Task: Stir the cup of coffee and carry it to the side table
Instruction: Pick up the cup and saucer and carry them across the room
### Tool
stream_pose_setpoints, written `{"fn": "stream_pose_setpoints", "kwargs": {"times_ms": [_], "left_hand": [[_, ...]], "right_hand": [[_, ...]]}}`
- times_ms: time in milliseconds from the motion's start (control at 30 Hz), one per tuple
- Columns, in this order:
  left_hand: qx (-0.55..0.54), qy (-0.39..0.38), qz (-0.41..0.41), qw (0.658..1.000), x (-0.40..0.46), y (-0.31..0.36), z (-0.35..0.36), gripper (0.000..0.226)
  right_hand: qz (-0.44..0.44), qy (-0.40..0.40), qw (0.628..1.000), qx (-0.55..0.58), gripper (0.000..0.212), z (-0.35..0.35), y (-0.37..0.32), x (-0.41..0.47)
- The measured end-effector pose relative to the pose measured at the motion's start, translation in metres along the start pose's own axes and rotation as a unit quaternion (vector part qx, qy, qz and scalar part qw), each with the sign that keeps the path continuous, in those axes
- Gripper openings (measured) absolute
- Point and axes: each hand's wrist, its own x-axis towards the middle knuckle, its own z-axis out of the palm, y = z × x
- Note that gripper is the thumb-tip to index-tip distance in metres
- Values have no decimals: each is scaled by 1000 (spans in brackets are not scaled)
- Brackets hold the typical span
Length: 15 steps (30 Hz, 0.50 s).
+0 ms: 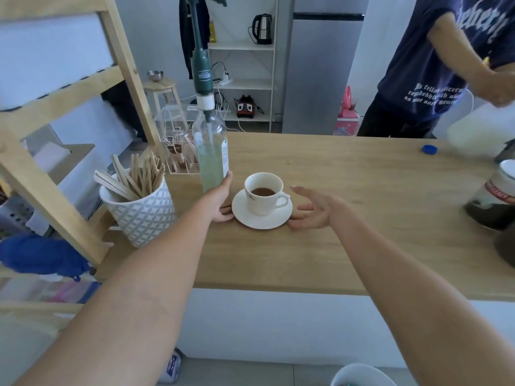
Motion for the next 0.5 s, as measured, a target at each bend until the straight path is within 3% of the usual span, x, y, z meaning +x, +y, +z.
{"fn": "stream_pose_setpoints", "kwargs": {"times_ms": [133, 300, 500], "left_hand": [[8, -9, -11, 1000, 4, 0, 2, 77], [24, -3, -9, 1000, 7, -2, 7, 59], [55, -24, -12, 998, 5, -2, 9, 34]], "right_hand": [[4, 5, 1000, -26, 43, 7, -1, 1], [-7, 43, 996, -77, 66, 14, 1, 2], [1, 60, 995, -80, 67, 17, 3, 1]]}}
